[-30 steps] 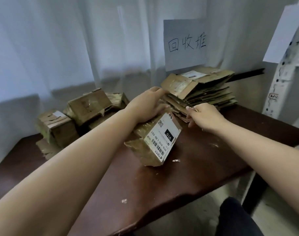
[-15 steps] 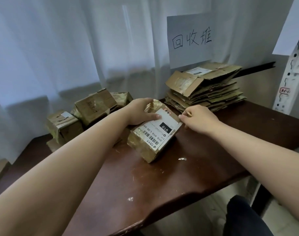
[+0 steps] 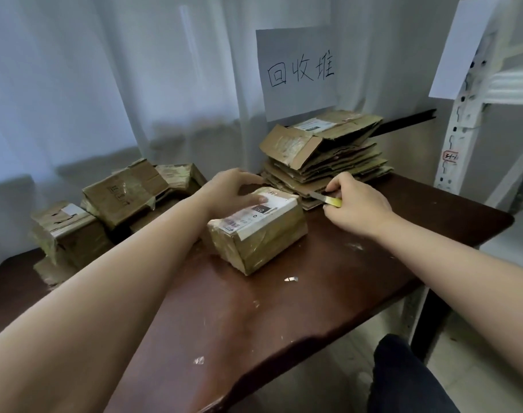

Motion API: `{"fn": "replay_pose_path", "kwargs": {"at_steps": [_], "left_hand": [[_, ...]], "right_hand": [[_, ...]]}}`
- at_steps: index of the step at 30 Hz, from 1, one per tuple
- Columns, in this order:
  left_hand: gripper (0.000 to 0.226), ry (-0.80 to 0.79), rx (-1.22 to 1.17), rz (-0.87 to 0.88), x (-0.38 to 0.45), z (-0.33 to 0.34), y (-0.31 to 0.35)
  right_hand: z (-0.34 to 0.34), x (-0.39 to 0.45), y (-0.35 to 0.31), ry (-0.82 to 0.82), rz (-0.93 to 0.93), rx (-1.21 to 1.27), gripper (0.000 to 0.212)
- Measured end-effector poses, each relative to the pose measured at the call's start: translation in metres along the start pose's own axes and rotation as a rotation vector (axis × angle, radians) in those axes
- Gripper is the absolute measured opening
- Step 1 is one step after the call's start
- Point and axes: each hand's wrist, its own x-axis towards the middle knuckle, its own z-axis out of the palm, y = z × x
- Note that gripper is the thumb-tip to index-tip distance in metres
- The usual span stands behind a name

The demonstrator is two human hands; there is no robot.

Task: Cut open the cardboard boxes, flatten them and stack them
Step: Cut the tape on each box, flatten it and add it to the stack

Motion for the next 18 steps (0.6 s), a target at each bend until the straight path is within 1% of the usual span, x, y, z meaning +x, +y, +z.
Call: {"fn": "replay_pose_path", "kwargs": {"at_steps": [3,5,7,9,12,15,18], "left_hand": [[0.046,-0.053,-0.042,0.024,-0.01,0.011,0.004],[0.048,-0.109,-0.075,-0.013,-0.015,0.022,0.005],[0.05,-0.131,-0.124,-0.041,-0.016,0.03,0.003],[0.05,-0.129,-0.171,-0.052,-0.015,0.032,0.0],[0.046,-0.138,-0.213,-0.069,-0.01,0.03,-0.001],[0.046,-0.155,-0.246,-0.077,-0.007,0.029,-0.002],[0.049,-0.183,-0.266,-0.084,-0.007,0.029,-0.005]], "right_hand": [[0.008,0.0,0.001,-0.011,-0.007,0.042,0.025],[0.017,-0.001,0.001,-0.019,-0.034,0.086,0.017],[0.026,-0.002,0.003,-0.02,-0.064,0.133,0.013],[0.034,-0.004,0.006,-0.003,-0.047,0.154,0.014],[0.038,-0.004,0.01,-0.018,0.063,0.156,0.017],[0.043,-0.006,0.012,-0.066,0.17,0.235,0.023],[0.049,-0.012,0.009,-0.15,0.249,0.333,0.031]]}}
